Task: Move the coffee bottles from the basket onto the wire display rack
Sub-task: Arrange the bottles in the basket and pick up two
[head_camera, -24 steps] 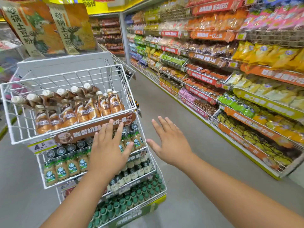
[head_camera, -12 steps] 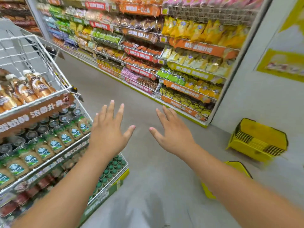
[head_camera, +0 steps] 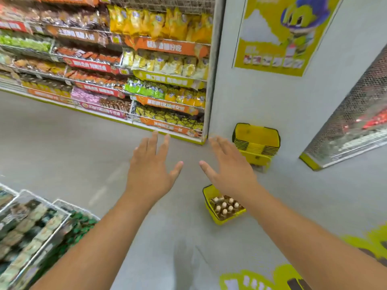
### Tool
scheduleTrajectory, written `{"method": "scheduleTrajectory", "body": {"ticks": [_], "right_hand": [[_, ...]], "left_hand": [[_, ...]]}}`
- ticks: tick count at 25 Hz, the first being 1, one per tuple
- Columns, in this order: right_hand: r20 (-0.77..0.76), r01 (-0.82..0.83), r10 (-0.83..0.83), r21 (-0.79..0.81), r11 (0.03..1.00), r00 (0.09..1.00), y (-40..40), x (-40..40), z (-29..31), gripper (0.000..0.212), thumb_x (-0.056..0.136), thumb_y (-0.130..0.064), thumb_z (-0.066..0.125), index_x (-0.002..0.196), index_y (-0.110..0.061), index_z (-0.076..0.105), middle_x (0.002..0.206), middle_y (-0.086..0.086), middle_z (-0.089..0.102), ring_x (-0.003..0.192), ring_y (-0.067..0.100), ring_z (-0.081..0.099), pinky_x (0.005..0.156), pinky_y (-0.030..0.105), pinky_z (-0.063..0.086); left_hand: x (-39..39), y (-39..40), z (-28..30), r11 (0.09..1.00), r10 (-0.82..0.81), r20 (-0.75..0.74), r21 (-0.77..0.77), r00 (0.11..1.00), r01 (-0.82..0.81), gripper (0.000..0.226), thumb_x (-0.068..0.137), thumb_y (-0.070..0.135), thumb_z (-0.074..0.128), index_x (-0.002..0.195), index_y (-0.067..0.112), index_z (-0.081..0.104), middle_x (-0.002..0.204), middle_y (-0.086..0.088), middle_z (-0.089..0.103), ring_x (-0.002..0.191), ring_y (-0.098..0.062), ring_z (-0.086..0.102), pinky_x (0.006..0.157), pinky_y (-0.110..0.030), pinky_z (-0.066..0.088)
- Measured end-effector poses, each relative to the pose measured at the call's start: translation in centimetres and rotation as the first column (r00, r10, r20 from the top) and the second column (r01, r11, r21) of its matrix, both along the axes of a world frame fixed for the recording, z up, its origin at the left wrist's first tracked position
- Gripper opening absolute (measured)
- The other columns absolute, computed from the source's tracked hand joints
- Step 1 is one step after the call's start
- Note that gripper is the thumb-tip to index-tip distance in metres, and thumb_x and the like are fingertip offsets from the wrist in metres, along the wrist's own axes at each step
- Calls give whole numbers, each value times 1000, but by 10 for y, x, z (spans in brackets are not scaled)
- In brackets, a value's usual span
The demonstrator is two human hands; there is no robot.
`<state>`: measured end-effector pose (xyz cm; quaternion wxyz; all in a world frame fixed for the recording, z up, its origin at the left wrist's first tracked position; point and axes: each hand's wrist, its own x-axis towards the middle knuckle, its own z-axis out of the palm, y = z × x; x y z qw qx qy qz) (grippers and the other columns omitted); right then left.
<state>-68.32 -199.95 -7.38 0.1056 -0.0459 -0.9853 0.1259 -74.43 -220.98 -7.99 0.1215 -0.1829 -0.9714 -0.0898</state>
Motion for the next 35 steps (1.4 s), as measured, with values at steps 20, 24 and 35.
{"method": "scheduleTrajectory", "body": {"ticks": [20,24,35], "right_hand": [[158,66,-56,-61,996,986,323,-98,-96,80,101,-61,42,165,-25,12,173,1,8,159,22,1,127,37,5],[224,48,-31,-73,996,974,338,-149,-137,81,100,-64,39,165,-22,13,173,3,11,159,24,5,127,38,8],[378,-56,129,-198,979,917,392,-266,-309,76,99,-56,51,160,-16,28,166,4,28,154,24,21,123,42,30]], "left_hand": [[-102,337,-100,993,-115,168,18,979,114,87,87,70,24,159,21,30,167,-13,21,152,-36,24,120,-53,28],[-152,364,-143,993,-122,257,25,959,119,85,89,70,27,158,20,33,166,-15,24,150,-37,27,119,-55,31],[-229,412,-314,979,122,466,91,876,-184,81,92,68,42,159,23,30,168,-9,20,154,-32,19,121,-48,27]]}}
